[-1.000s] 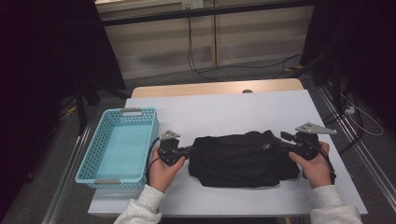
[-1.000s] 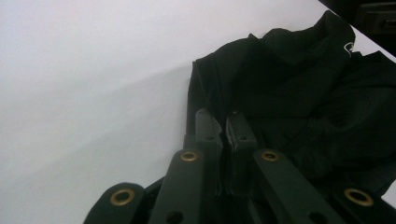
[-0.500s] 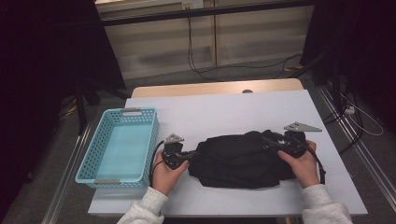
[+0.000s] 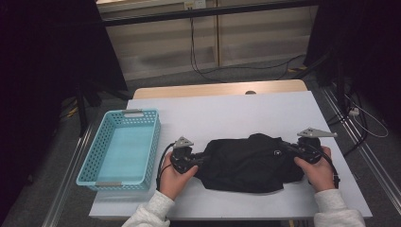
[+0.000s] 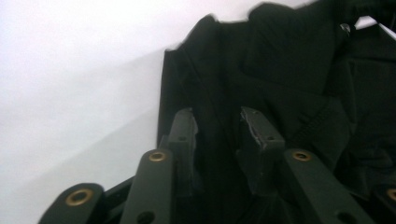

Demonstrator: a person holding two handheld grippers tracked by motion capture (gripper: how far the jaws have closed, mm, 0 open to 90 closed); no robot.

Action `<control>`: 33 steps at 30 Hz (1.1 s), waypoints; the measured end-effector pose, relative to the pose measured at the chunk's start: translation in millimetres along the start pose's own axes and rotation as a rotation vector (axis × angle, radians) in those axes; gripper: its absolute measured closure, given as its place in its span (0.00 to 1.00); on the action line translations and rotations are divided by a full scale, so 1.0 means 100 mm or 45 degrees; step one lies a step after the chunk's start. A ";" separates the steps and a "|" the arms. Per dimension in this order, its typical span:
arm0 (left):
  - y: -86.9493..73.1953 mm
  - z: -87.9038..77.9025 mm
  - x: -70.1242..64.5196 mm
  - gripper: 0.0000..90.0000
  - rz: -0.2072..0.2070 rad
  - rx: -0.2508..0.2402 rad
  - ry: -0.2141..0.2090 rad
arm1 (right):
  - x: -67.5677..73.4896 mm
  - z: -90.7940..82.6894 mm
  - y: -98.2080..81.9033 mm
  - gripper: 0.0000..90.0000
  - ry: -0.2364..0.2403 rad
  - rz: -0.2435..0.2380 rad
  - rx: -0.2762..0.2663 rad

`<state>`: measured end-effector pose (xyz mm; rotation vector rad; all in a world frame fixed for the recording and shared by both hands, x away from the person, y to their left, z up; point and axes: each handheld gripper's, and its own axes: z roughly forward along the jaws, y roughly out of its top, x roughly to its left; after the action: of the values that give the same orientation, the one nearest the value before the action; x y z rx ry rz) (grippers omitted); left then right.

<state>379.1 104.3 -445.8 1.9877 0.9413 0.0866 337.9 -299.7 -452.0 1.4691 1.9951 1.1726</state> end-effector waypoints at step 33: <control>0.06 0.33 0.02 0.80 -0.128 0.106 -0.032 | 0.00 -0.18 -0.14 0.98 -0.004 -0.007 -0.044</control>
<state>397.6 80.8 -461.4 2.0091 1.0419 -0.0347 317.0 -307.7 -452.8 1.4472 1.9653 1.1958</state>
